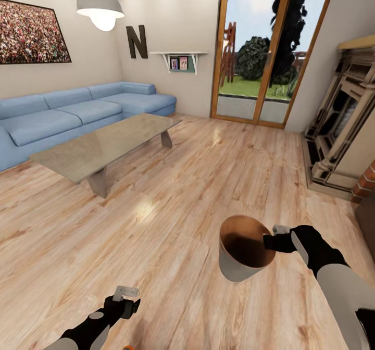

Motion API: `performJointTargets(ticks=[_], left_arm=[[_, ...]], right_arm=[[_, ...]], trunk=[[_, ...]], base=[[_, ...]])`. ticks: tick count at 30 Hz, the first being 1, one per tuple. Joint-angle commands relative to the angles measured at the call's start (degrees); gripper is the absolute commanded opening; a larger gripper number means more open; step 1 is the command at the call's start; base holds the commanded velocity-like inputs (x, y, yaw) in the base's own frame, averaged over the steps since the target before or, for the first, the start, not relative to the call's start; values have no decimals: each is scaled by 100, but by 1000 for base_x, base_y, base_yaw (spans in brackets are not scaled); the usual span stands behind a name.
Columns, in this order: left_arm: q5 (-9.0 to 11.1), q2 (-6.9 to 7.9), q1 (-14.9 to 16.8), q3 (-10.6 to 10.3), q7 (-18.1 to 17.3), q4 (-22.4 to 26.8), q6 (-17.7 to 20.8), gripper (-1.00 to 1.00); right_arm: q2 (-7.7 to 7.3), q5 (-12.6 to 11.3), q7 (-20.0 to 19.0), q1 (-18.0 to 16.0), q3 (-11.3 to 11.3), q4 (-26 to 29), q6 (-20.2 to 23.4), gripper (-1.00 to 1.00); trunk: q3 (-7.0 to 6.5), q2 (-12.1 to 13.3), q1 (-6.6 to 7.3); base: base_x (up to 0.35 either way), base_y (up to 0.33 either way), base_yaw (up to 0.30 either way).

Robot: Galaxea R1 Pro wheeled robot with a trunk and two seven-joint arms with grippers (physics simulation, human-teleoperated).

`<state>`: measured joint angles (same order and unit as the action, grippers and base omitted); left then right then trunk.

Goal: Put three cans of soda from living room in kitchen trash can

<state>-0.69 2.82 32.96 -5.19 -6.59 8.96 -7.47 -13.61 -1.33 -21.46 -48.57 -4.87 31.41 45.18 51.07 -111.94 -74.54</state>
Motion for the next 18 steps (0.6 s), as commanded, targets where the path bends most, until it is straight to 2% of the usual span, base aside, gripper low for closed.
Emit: performJointTargets(ticks=[1,18], left_arm=[[0,0,0,1,0,0,0,100],[8,0,-2,-1,0,0,-9,100]], right_arm=[[0,-112,25,2,6,54,33,-100],[-19,-112,28,6,16,139,58,-100]], trunk=[[18,-42,-22],[324,-724,-396]], base=[[0,0,0],[0,0,0]])
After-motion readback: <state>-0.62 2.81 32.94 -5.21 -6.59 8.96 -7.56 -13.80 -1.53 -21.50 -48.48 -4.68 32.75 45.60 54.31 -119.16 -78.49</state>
